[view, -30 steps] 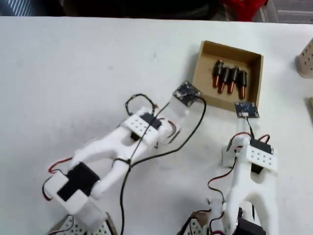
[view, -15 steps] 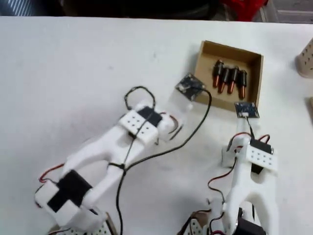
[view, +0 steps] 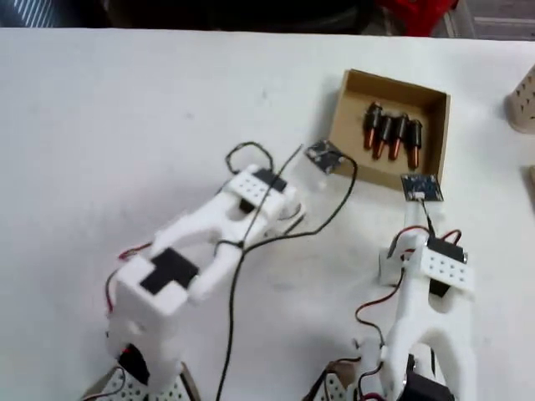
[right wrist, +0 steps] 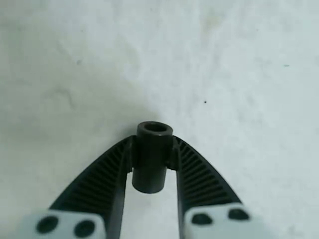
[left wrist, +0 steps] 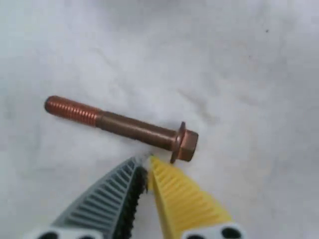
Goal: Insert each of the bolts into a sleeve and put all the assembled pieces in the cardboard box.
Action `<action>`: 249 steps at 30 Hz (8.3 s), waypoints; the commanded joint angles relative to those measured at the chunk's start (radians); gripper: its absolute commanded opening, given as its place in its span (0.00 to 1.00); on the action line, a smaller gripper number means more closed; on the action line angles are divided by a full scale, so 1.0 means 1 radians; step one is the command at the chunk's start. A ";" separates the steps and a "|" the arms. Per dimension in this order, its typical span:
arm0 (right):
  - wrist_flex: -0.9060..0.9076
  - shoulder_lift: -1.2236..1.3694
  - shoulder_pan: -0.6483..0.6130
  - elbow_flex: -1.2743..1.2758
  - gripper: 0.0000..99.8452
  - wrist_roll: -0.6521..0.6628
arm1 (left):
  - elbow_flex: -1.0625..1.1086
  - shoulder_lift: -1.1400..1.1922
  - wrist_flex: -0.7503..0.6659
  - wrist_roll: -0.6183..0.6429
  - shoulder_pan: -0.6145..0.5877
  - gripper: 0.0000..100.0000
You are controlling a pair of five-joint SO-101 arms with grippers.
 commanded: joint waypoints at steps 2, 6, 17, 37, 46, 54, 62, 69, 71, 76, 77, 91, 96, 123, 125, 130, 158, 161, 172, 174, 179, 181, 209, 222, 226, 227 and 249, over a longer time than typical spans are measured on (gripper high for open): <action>-0.016 -0.002 0.008 -0.009 0.02 0.009 | -0.206 0.081 0.025 -0.012 0.058 0.02; -0.016 -0.002 0.008 -0.009 0.02 0.009 | -0.305 0.128 0.023 -0.015 0.079 0.02; -0.018 -0.002 0.010 -0.009 0.02 0.011 | -0.353 0.070 0.226 -0.407 0.068 0.04; -0.050 -0.002 0.007 0.012 0.02 0.057 | -0.354 0.015 0.124 -0.970 -0.027 0.33; -0.050 -0.012 0.035 0.012 0.02 0.057 | -0.459 0.091 0.107 -0.962 -0.005 0.33; -0.074 -0.007 0.173 0.006 0.02 0.057 | -0.589 0.305 0.110 -0.962 0.028 0.29; -0.079 -0.004 0.160 0.012 0.02 0.058 | -0.709 0.444 0.117 -0.933 0.050 0.29; -0.079 -0.004 0.160 0.012 0.02 0.058 | -0.755 0.501 0.117 -0.925 0.044 0.24; -0.079 -0.004 0.160 0.012 0.02 0.058 | -0.752 0.499 0.117 -0.925 0.036 0.13; -0.079 -0.004 0.148 0.014 0.02 0.058 | -0.758 0.498 0.183 -0.933 0.031 0.03; -0.079 -0.004 0.148 0.014 0.02 0.058 | -0.758 0.498 0.186 -0.933 0.031 0.02; -0.081 -0.002 0.150 0.014 0.02 0.058 | -0.761 0.297 0.477 -0.578 -0.007 0.02; -0.081 -0.002 0.150 0.014 0.02 0.058 | -0.763 0.246 0.559 -0.351 -0.068 0.02; -0.102 -0.002 0.133 0.025 0.02 0.058 | -0.559 0.070 0.338 0.265 -0.291 0.02; -0.102 -0.002 0.133 0.025 0.02 0.058 | -0.348 -0.076 0.187 0.245 -0.289 0.02; -0.102 -0.002 0.133 0.025 0.02 0.058 | 0.158 -0.501 -0.181 0.241 -0.257 0.02; -0.403 -0.478 -0.722 0.121 0.02 -0.288 | 1.030 -0.938 -1.162 0.115 -0.455 0.02; -0.576 -0.547 -0.814 0.215 0.02 -0.341 | 1.030 -0.924 -1.195 0.115 -0.461 0.02; -1.138 -0.568 -0.929 0.417 0.02 -0.446 | 1.033 -0.920 -1.244 0.115 -0.504 0.02; -1.179 -0.567 -0.926 0.428 0.02 -0.473 | 1.033 -0.920 -1.244 0.115 -0.504 0.02; -1.285 -0.567 -0.931 0.502 0.02 -0.489 | 1.033 -0.923 -1.247 0.115 -0.504 0.02; -1.325 -0.567 -0.929 0.526 0.02 -0.489 | 1.031 -0.924 -1.247 0.115 -0.501 0.02; -2.097 0.148 -0.924 0.514 0.02 -0.489 | 1.054 -1.079 -1.409 0.186 -0.302 0.02; -2.097 0.156 -0.924 0.514 0.02 -0.489 | 1.266 -1.666 -1.097 0.190 -0.091 0.02; -2.097 0.156 -0.924 0.514 0.02 -0.489 | 1.283 -1.821 -0.962 0.192 -0.061 0.02; -2.097 0.156 -0.924 0.514 0.02 -0.489 | 1.289 -1.848 -0.945 0.192 -0.059 0.02; -2.094 0.157 -0.926 0.520 0.02 -0.488 | 1.011 -1.492 -0.824 0.275 -0.067 0.02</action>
